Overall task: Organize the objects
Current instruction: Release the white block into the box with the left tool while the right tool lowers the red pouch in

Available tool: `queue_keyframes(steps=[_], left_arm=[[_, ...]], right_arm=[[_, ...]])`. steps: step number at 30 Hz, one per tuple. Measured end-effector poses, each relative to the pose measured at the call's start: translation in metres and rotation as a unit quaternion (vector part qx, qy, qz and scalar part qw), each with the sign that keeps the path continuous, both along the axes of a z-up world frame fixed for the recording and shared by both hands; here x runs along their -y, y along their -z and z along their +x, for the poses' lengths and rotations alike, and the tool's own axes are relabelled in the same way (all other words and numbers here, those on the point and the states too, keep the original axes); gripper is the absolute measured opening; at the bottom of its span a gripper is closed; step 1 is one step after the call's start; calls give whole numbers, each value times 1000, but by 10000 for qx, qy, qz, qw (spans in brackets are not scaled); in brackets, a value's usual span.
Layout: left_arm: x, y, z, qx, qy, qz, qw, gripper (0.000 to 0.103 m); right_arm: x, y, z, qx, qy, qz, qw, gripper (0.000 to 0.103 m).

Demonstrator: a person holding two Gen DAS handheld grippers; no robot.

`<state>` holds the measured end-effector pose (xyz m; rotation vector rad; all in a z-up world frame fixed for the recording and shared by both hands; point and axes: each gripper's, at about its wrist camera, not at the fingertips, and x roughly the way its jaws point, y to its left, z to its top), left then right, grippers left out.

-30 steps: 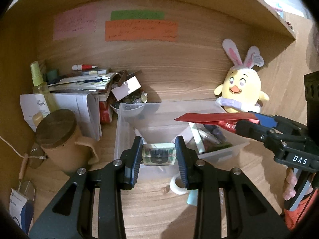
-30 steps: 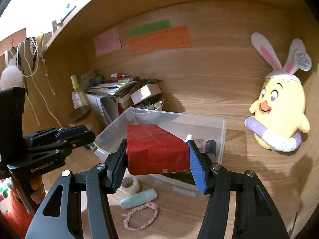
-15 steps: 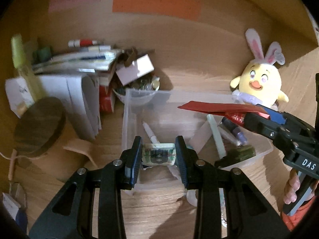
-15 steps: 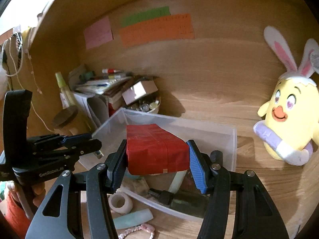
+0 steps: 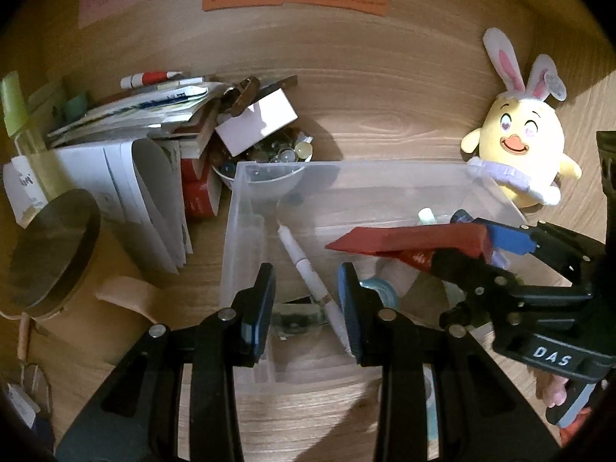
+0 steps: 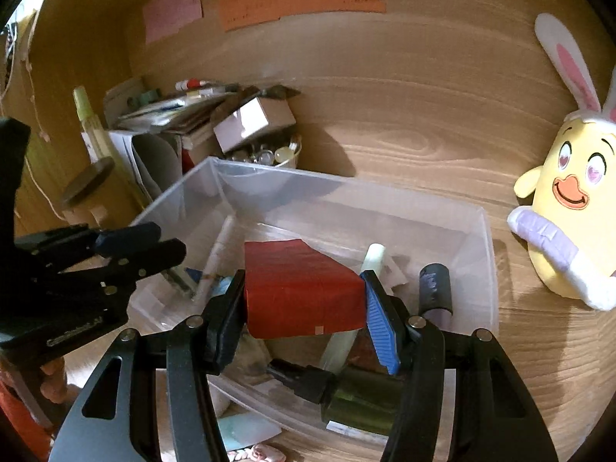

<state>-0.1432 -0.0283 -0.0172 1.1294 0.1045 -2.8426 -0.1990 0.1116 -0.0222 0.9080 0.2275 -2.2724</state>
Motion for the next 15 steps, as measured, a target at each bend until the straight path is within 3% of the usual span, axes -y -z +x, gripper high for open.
queue_keyframes(steps=[2,6,8,15], left_arm=[[-1,-2,2,-22,5,-36,10000,35],[-3,-6,11,-135,-24,-105,9999,53],[-3,-8,17,-190,-24,-134,9997,58],[-6,-10,38,-239,91,-181,9995,64]], right_arm=[[1,2,0,-23,34,74,10000,53],[3,6,-2,-13,64,157,9999,53],[3,7,-3,10,77,195,9998,53],[3,8,-5,119,146,267,9995,55]])
